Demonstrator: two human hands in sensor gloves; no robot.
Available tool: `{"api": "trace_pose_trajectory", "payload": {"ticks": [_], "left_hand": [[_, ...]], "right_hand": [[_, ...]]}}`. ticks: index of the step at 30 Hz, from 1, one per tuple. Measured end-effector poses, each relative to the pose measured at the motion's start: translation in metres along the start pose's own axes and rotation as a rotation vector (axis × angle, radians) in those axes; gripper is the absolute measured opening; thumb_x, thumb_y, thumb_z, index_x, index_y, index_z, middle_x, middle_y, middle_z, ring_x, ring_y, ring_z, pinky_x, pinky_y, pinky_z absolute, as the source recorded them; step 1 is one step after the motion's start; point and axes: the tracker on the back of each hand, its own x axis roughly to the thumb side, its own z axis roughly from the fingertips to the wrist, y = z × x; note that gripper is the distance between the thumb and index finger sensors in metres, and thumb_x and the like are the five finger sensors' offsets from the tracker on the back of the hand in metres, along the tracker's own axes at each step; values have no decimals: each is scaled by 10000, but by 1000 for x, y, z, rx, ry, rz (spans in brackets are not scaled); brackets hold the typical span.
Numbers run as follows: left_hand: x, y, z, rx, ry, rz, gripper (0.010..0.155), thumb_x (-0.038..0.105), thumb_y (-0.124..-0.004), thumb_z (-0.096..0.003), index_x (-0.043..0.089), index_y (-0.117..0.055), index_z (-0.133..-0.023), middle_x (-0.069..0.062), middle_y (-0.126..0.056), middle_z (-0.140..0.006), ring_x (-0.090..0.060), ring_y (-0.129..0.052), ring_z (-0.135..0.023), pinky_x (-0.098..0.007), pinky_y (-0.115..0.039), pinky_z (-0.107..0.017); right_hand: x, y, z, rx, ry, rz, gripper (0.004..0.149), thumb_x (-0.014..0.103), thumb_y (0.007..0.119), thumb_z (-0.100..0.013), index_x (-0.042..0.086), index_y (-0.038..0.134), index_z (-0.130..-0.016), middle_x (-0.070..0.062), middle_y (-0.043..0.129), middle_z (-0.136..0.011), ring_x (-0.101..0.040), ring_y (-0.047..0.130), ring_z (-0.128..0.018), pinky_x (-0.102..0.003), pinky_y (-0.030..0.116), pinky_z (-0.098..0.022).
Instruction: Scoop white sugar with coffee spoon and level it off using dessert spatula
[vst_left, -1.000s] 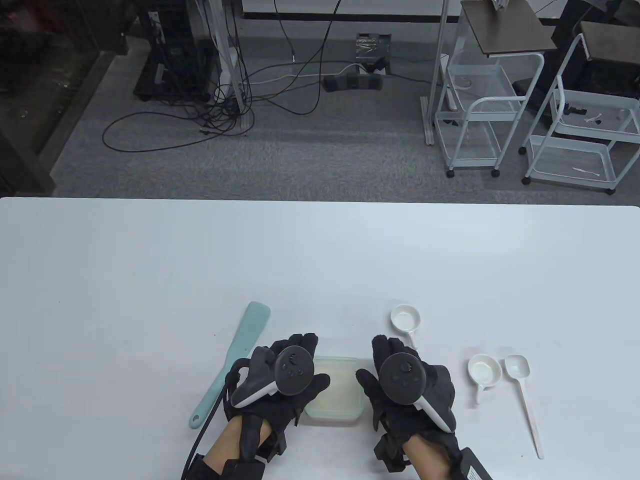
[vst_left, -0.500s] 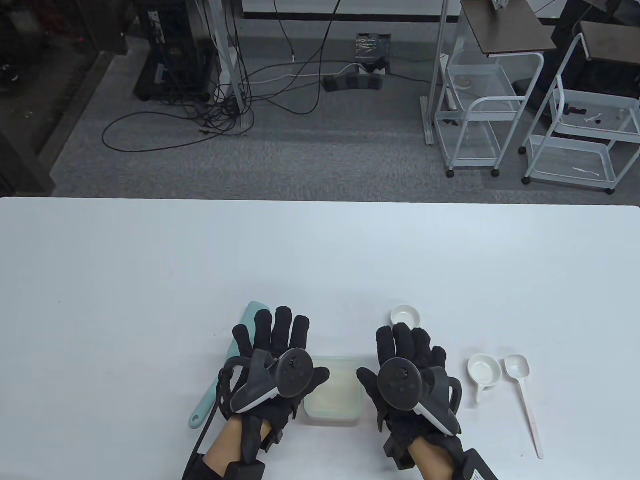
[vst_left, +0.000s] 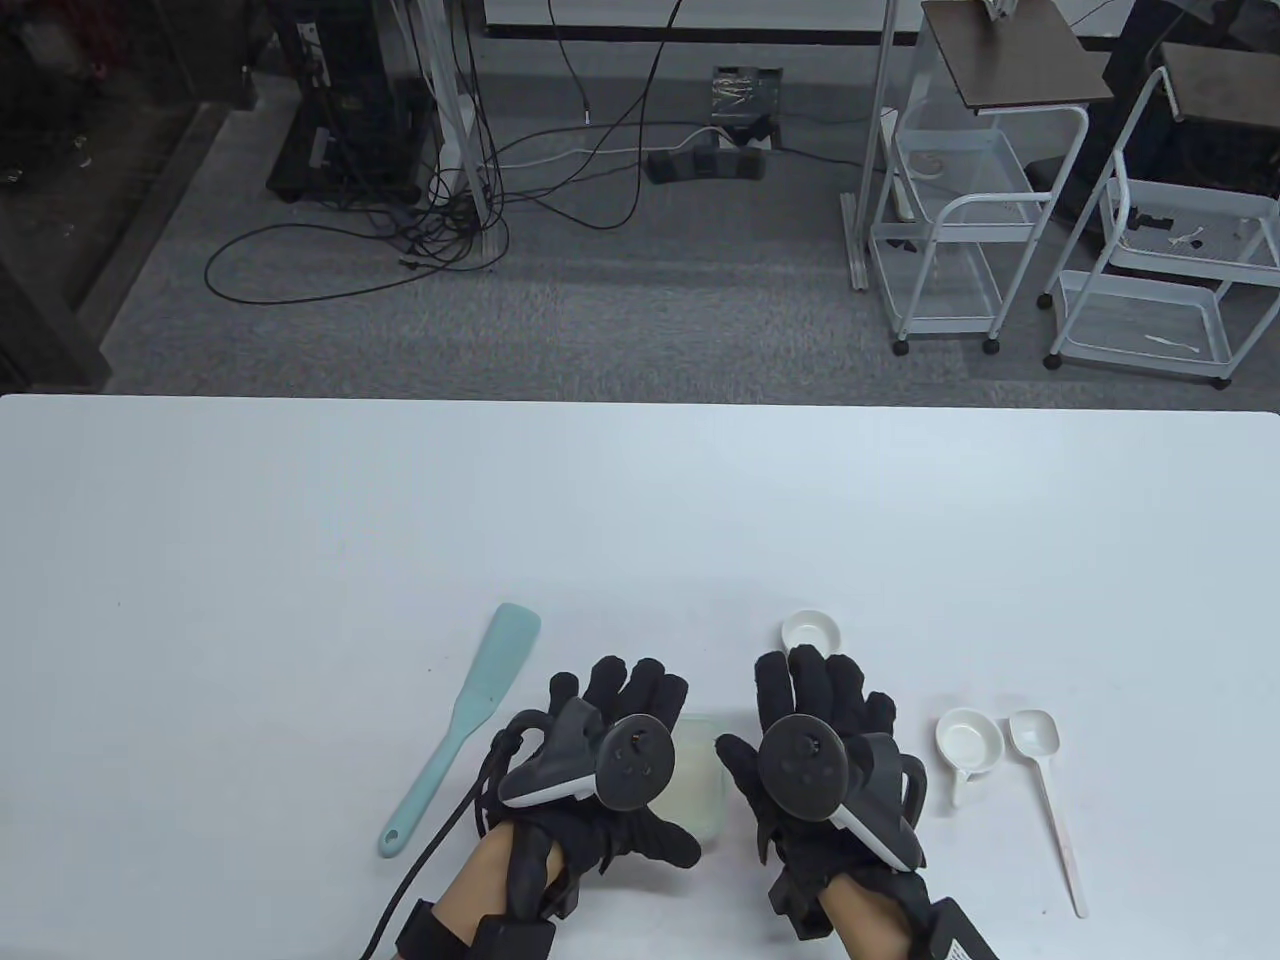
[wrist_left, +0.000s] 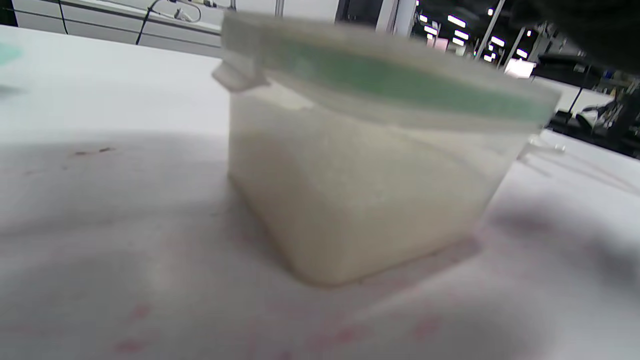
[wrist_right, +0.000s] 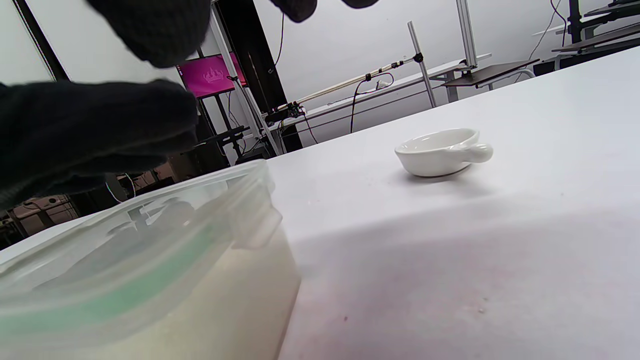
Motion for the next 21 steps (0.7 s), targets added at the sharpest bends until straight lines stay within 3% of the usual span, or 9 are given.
{"api": "trace_pose_trajectory", "payload": {"ticks": [3,5,6,15,21], "left_hand": [[0,-10,-5,-81,23,-20,1346,785,-820,-206,111,-106,-1127,-208,-218,-1227,-585,-323,-1084,-821,-307,-679],[2,-9,-6,-15,15,-45,1325,772,-847,-206,106,-174,-1133,-205,-318,-1225,-537,-433,-1082,-798,-376,-689],[3,-9,-6,-32,22,-58,1315,767,-850,-214,107,-182,-1135,-199,-327,-1231,-522,-451,-1084,-795,-385,-690],[0,-4,-4,-9,-1,8,1292,739,-871,-228,91,-219,-1137,-220,-369,-1229,-518,-478,-1073,-796,-385,-688],[-2,12,4,76,3,13,1282,739,-871,-236,92,-232,-1139,-224,-373,-1229,-523,-487,-1069,-808,-378,-681]], "right_hand": [[0,0,0,3,2,-2,795,479,699,-448,101,374,-1068,-276,266,-1129,-640,277,-996,-865,273,-636],[-1,0,0,4,4,-4,796,480,698,-448,101,373,-1068,-277,263,-1129,-639,278,-996,-865,273,-637],[-1,0,0,4,5,-4,796,480,697,-449,101,372,-1068,-279,263,-1128,-640,276,-996,-865,273,-636],[-2,-4,0,-14,0,-33,802,483,696,-448,99,364,-1068,-277,249,-1128,-635,275,-998,-864,274,-637],[-3,-9,1,-38,-2,-56,802,482,695,-449,98,360,-1068,-276,245,-1128,-634,271,-998,-864,273,-637]]}}
